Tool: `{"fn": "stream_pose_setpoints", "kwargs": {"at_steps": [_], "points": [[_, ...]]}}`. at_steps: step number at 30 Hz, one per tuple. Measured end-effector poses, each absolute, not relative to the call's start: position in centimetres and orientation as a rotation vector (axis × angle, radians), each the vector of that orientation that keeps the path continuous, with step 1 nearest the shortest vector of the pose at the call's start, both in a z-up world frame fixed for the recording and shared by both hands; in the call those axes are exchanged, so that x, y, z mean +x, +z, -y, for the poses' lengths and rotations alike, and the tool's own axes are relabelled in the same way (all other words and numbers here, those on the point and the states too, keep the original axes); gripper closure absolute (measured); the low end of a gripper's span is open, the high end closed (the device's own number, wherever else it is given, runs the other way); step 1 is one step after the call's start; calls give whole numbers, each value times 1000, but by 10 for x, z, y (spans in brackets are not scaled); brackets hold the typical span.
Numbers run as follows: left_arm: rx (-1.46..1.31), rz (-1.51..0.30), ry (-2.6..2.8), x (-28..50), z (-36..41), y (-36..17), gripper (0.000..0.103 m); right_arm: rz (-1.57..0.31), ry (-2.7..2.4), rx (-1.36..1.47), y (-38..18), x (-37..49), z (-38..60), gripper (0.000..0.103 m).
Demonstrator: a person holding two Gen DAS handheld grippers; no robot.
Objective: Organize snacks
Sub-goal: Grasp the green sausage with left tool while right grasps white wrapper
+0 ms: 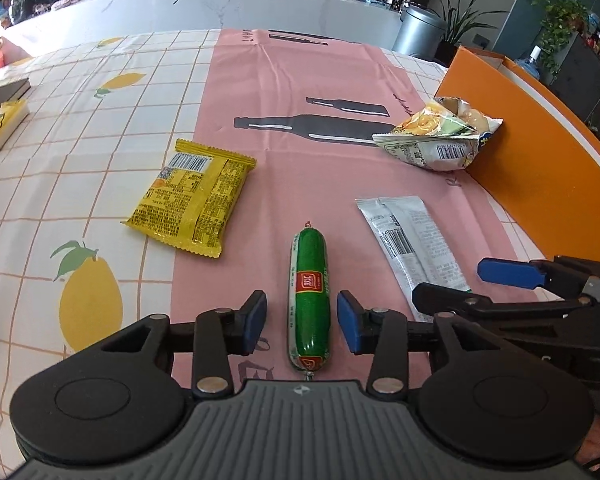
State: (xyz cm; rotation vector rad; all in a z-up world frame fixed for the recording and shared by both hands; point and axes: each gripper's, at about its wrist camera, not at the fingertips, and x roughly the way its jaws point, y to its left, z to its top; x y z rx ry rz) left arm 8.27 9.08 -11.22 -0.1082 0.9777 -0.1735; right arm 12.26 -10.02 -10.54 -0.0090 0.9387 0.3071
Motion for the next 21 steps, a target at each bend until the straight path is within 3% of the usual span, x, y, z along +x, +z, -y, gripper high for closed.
{"fn": "stream_pose_setpoints", "kwargs": {"at_steps": [4, 12, 21], "points": [[-41, -970, -151, 87, -86, -113, 53, -907, 307, -22, -110, 128, 96, 31], [60, -935, -145, 85, -81, -117, 62, -840, 296, -87, -117, 132, 83, 30], [55, -905, -154, 89, -77, -118, 63, -804, 280, -103, -118, 131, 81, 44]]}}
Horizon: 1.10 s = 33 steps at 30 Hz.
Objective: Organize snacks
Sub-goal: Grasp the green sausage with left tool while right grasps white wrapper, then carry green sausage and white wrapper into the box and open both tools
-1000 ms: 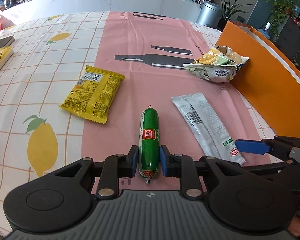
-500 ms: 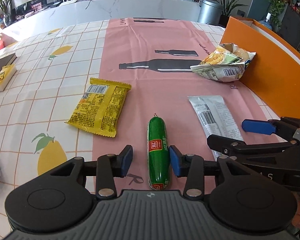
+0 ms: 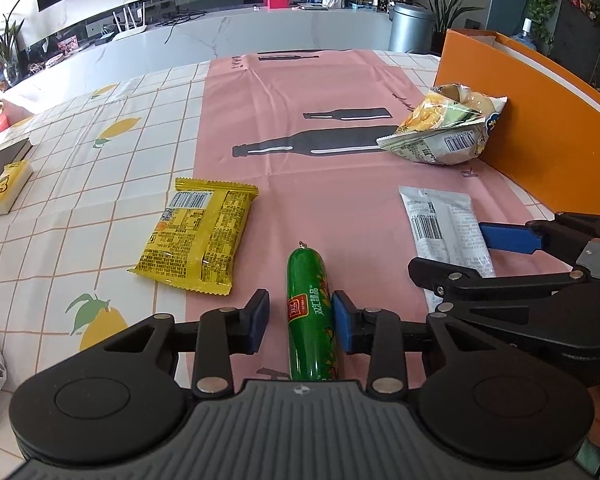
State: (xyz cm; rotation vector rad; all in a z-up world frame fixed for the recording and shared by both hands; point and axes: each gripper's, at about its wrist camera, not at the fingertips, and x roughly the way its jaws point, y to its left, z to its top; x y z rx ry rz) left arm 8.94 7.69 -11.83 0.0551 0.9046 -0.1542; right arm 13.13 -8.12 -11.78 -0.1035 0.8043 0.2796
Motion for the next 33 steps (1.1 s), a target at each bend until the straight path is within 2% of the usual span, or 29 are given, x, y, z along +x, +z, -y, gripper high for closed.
{"fn": "stream_pose_setpoints", "kwargs": {"at_steps": [3, 4, 17, 33], "points": [[48, -900, -156, 91, -75, -118, 71, -807, 283, -88, -117, 132, 83, 46], [46, -899, -153, 90, -75, -118, 78, -807, 285, -83, -117, 132, 84, 46], [-94, -914, -138, 86, -87, -111, 79, -832, 327, 71, -100, 125, 109, 50], [-175, -839, -197, 58, -64, -54, 79, -702, 344, 90, -44, 86, 144, 52]]}}
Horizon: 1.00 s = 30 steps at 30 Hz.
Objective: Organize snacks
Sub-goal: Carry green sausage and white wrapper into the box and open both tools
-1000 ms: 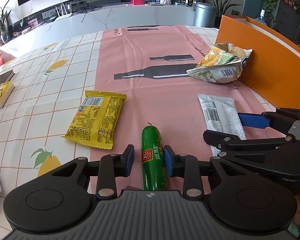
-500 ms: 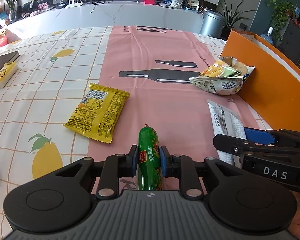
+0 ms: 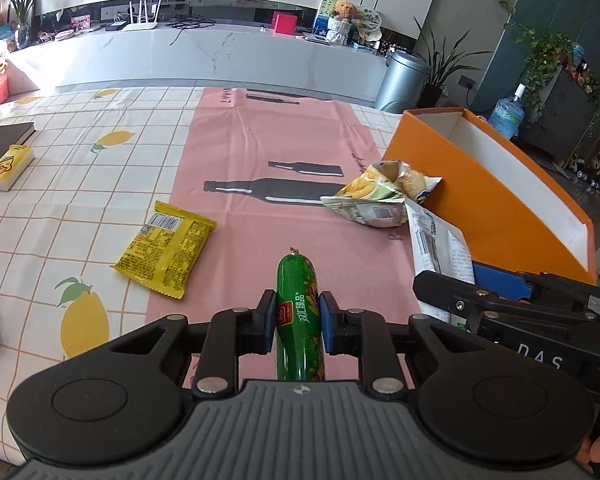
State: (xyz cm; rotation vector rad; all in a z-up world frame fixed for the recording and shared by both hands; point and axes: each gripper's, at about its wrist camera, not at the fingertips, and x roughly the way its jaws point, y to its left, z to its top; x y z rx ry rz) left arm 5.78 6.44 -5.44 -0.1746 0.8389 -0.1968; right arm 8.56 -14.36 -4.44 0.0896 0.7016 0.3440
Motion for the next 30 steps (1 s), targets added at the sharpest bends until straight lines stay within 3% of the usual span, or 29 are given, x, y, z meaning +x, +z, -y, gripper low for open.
{"fn": "stream_pose_setpoints", "kwargs": {"at_steps": [6, 15, 23, 30], "points": [[-176, -800, -260, 60, -41, -23, 79, -598, 372, 9, -7, 77, 173, 52], [-160, -799, -422, 95, 23, 4, 79, -606, 373, -48, 36, 96, 251, 53], [-39, -786, -524, 140, 85, 23, 79, -679, 276, 4, 45, 128, 324, 53], [25, -860, -577, 198, 125, 8, 79, -758, 227, 32, 24, 167, 348, 53]]}}
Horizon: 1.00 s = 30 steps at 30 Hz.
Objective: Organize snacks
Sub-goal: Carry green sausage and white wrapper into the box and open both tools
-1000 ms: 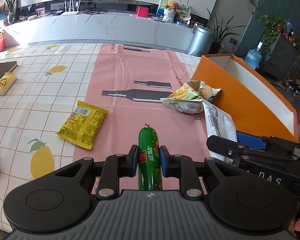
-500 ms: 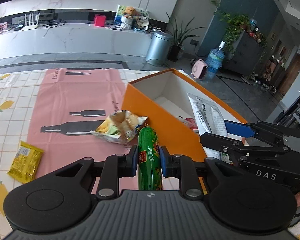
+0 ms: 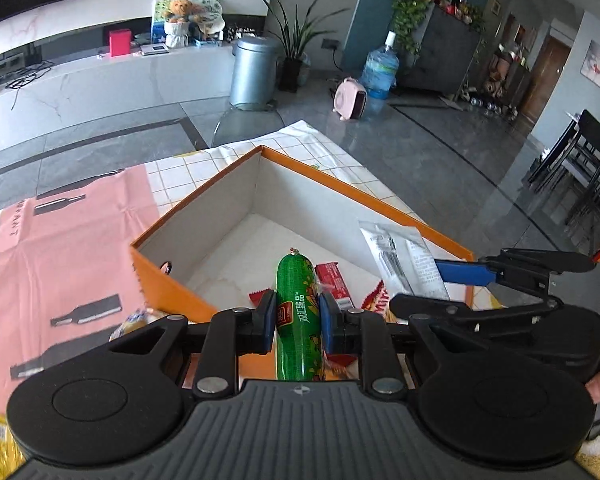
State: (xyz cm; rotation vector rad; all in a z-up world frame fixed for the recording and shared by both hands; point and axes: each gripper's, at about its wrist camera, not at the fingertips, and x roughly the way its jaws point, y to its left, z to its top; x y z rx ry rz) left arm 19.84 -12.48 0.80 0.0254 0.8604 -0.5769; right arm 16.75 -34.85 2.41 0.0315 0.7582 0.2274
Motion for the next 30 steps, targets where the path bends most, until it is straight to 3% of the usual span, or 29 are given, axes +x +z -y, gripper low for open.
{"fn": "stream_pose_setpoints", "kwargs": {"at_steps": [18, 30], "points": [[360, -1082, -553, 294, 172, -43, 79, -995, 322, 59, -32, 291, 330, 53], [447, -1174, -525, 317, 178, -68, 78, -1054, 329, 12, -61, 321, 315, 52]]}}
